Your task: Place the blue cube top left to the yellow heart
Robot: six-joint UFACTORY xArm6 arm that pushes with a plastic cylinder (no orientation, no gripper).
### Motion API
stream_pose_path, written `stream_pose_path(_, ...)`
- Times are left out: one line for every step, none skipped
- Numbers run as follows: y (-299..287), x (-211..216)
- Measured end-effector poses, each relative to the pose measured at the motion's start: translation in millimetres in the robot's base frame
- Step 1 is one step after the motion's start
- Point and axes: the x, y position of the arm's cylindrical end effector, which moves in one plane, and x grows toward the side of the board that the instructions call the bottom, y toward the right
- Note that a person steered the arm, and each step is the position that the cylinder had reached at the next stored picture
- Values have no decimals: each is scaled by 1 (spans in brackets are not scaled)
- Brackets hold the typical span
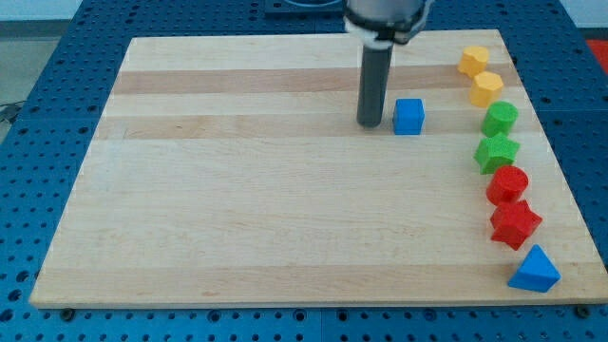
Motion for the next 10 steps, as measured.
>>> stream_pose_path(0, 0)
stream_pose_path(17, 50)
stream_pose_path(14, 64)
stream_pose_path(45, 50)
stream_pose_path(56, 44)
stream_pose_path(56, 15)
stream_pose_path(54, -59)
stream_pose_path(54, -59)
stream_pose_path(54, -59)
stream_pose_path(50, -52)
